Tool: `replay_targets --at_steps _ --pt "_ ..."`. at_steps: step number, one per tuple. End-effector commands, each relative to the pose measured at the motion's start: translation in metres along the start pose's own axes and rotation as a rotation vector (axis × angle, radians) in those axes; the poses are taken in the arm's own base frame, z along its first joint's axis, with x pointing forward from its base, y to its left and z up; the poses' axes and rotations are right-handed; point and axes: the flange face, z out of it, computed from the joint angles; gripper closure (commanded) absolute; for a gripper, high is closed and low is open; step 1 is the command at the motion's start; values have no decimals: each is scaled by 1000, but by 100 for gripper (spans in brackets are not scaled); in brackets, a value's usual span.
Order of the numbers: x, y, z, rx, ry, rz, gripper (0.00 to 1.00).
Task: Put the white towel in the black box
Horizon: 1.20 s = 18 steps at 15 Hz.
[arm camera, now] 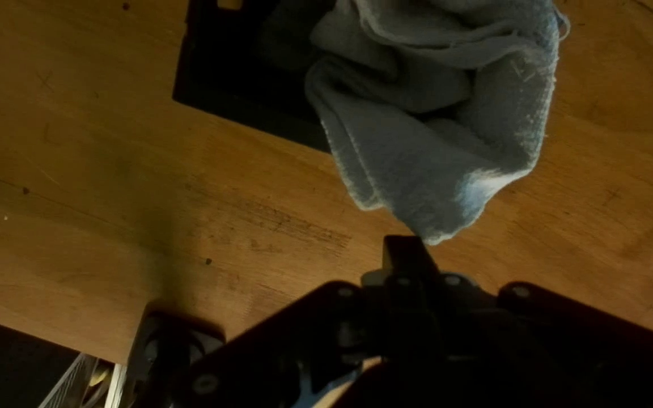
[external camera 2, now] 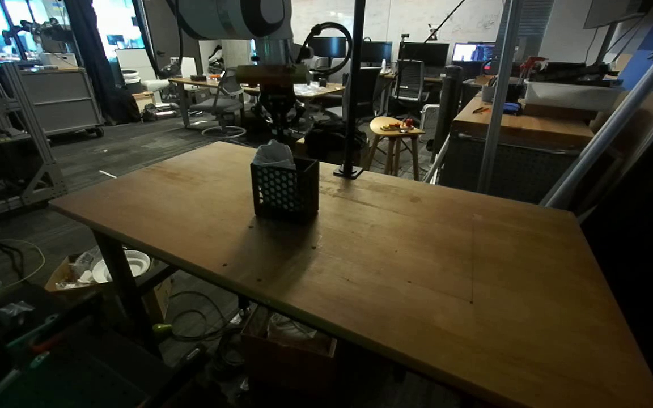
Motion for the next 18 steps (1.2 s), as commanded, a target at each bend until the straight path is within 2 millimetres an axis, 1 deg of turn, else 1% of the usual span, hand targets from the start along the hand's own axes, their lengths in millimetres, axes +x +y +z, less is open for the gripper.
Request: replay_targets --at_steps 1,8,13,15,18 --pt "-6 -4 -5 -1 3 23 97" --pt "-8 -5 -1 0 -6 32 97" --pt "-12 -3 -3 -4 -7 41 97" --pt "-16 -1 -6 -12 -8 56 97" --pt "-30 2 -7 -14 -16 91 97"
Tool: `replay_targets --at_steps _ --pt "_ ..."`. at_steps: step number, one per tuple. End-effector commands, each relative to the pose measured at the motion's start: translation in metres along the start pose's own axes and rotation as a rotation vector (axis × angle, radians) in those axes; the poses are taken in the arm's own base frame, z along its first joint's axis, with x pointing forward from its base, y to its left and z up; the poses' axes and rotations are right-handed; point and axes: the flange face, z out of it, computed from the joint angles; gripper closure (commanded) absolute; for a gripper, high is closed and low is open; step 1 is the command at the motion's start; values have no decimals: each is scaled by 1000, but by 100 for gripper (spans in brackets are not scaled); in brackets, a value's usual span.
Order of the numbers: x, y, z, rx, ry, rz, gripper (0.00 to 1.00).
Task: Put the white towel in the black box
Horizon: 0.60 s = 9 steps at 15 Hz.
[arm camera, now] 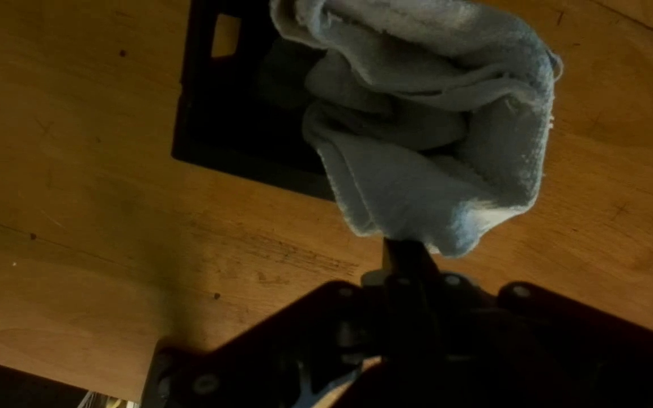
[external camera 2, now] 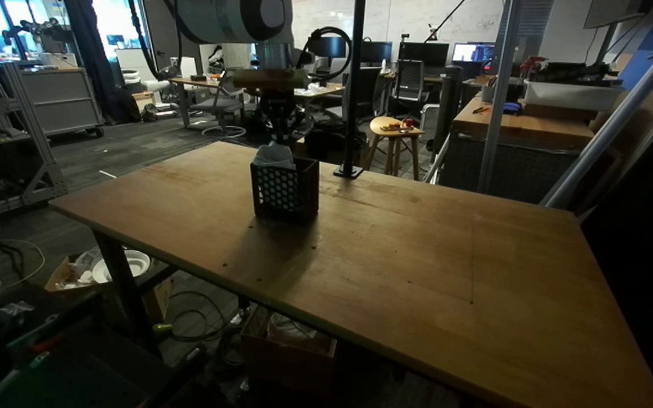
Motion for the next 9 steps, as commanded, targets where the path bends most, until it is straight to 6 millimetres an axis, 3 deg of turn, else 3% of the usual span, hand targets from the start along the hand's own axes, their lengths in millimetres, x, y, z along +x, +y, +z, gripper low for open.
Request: replay_targets --at_steps 1,9 --pt "-21 2 -13 -17 6 46 97" --pt "-45 -5 2 10 -26 98 97"
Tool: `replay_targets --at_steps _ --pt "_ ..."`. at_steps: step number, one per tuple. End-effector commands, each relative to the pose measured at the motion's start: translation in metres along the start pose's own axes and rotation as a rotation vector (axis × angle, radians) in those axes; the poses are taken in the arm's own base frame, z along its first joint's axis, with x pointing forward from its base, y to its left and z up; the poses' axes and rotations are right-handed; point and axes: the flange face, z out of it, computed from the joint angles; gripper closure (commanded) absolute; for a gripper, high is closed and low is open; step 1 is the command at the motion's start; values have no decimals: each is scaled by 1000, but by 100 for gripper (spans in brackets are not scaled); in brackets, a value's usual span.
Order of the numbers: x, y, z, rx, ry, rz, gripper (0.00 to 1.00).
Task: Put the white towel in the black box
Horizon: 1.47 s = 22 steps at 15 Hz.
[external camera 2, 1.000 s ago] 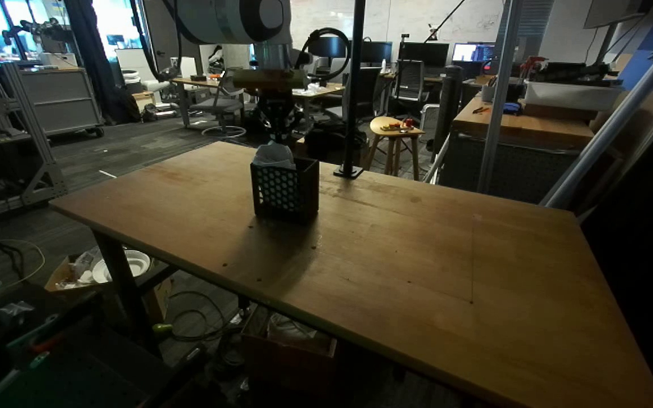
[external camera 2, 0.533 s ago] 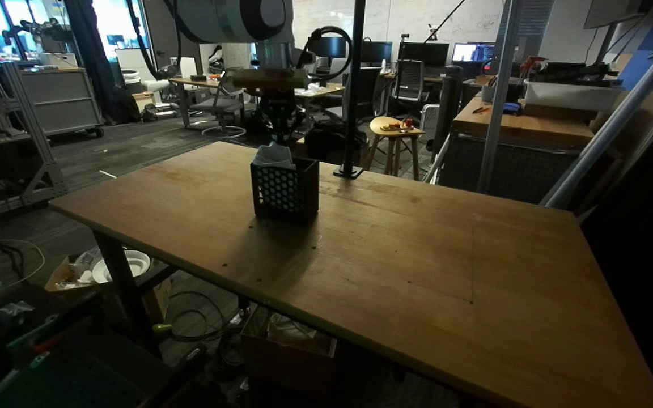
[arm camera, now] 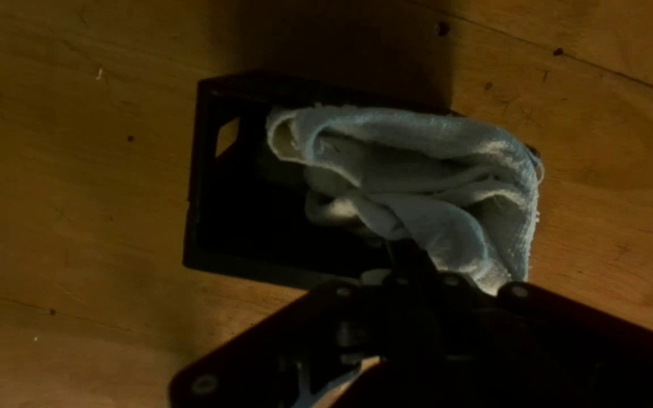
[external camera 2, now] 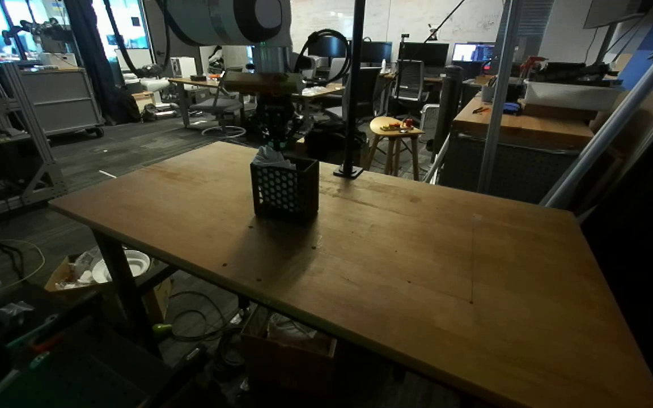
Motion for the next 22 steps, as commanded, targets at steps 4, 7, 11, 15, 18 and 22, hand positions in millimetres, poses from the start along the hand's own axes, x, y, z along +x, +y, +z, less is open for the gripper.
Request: replay_targets --at_steps 4,7,11,15,18,22 --pt "-17 -9 9 25 2 35 97" --pt "-18 -12 15 38 -10 34 97" --pt "-11 -19 28 64 -36 2 97" --pt "-8 -31 47 102 -61 -30 97" --pt "-9 -37 58 127 -72 -38 97" --pt "-8 -41 63 148 -71 -40 97"
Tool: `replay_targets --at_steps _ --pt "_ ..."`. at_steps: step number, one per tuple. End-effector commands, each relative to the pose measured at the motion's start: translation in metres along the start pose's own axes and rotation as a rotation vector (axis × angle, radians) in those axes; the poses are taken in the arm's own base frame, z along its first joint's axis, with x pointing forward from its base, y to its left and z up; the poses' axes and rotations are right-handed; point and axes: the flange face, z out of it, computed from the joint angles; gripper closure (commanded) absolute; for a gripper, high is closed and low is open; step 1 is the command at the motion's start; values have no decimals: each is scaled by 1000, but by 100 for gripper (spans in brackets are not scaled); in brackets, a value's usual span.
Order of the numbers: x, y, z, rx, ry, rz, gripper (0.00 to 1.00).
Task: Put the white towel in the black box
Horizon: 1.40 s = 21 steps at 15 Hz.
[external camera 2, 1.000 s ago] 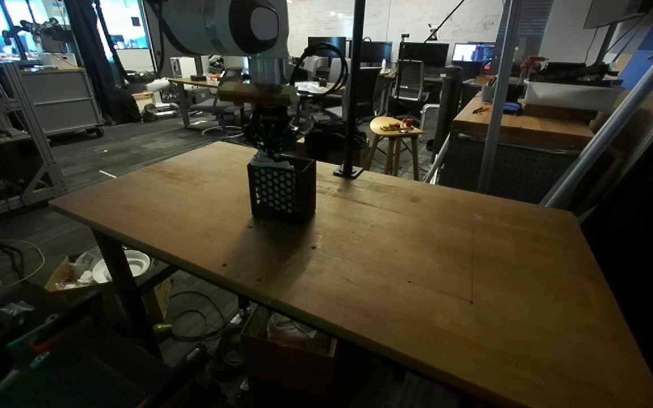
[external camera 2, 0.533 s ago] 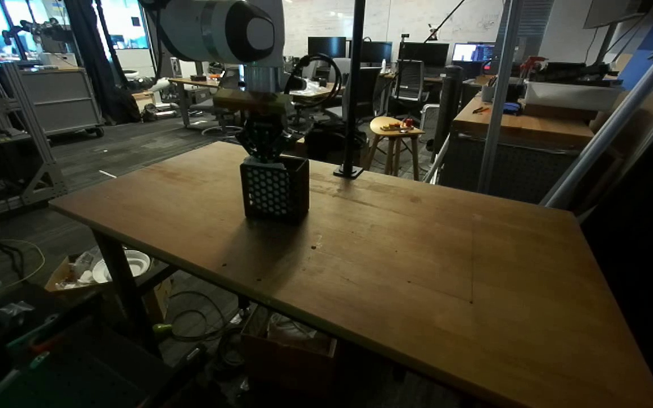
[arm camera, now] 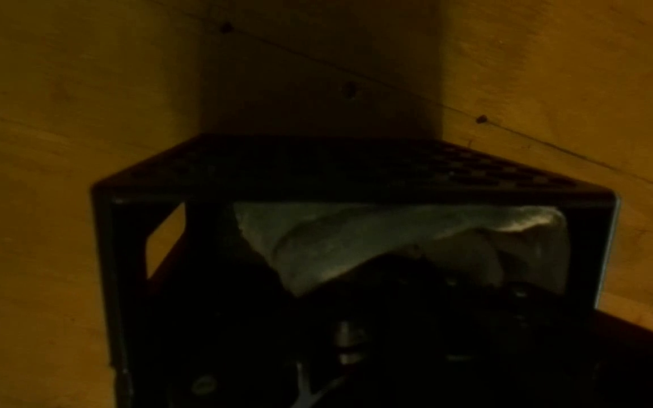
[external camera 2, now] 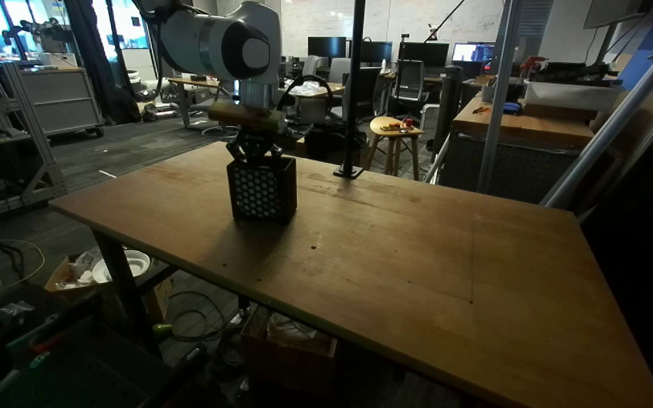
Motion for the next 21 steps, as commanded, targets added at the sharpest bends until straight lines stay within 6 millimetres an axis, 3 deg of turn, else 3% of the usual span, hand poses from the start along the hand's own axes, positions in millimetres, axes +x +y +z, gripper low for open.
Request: replay_targets --at_steps 1,6,14,21 --pt "4 -4 2 36 17 -12 97" --pt "4 -1 -6 31 27 -12 97" --pt "-7 9 -73 -60 89 -18 97" --pt "-18 0 -73 -37 99 3 97"
